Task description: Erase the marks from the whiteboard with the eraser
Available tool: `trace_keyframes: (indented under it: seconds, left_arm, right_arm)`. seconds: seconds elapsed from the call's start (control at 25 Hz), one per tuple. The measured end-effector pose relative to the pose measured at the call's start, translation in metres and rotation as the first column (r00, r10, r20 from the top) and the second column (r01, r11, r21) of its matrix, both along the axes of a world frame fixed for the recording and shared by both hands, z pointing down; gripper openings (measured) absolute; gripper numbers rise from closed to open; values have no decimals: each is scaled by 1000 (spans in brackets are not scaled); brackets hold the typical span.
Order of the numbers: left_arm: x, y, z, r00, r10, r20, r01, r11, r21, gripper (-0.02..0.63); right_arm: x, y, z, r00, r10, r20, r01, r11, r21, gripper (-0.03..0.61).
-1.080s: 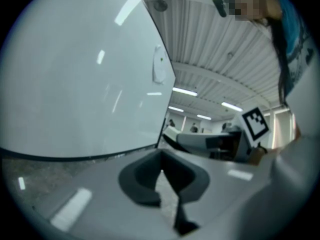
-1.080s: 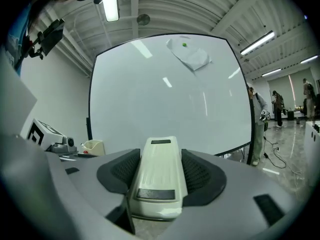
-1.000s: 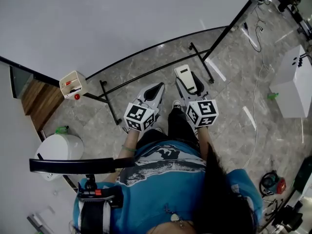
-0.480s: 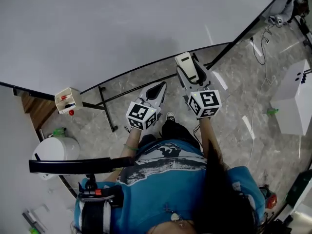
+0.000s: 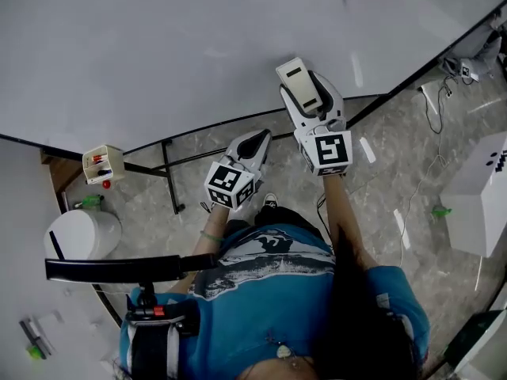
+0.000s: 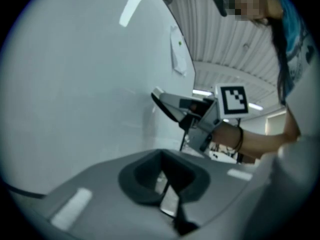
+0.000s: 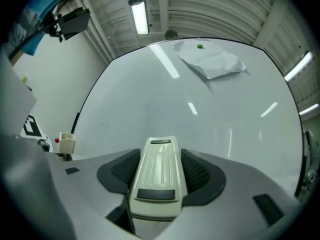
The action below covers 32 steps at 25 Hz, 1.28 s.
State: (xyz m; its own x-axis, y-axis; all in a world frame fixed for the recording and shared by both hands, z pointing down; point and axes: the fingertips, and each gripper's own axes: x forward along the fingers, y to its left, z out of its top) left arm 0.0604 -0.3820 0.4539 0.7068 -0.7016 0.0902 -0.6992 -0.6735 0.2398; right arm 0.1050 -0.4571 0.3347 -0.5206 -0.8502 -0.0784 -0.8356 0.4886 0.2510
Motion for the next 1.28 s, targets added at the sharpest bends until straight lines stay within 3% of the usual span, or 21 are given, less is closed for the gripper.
trace_keyframes:
  seconds: [0.2, 0.48, 0.64, 0.88, 1.28]
  left_arm:
    - [9, -18, 4, 999, -41, 19, 41, 999, 0, 3]
    - [22, -37, 10, 997, -65, 42, 65, 998, -1, 3]
    - [37, -42, 9, 997, -57, 52, 57, 998, -1, 3]
    - [53, -42, 14, 997, -36, 63, 36, 999, -5, 3]
    - [64, -43, 12, 998, -14, 59, 15, 1000, -7, 3]
  right_arm:
    - [-10, -21, 12, 986, -43, -162, 56, 995, 82, 262]
    - [-3, -32, 22, 975, -79, -205, 99, 991, 89, 262]
    - [18, -39, 11, 985, -68, -156, 86, 990, 112, 262]
    - [82, -58, -20, 996, 26, -90, -12, 987, 158, 262]
    - [220, -93, -88, 967, 253, 28, -253, 939, 232, 262]
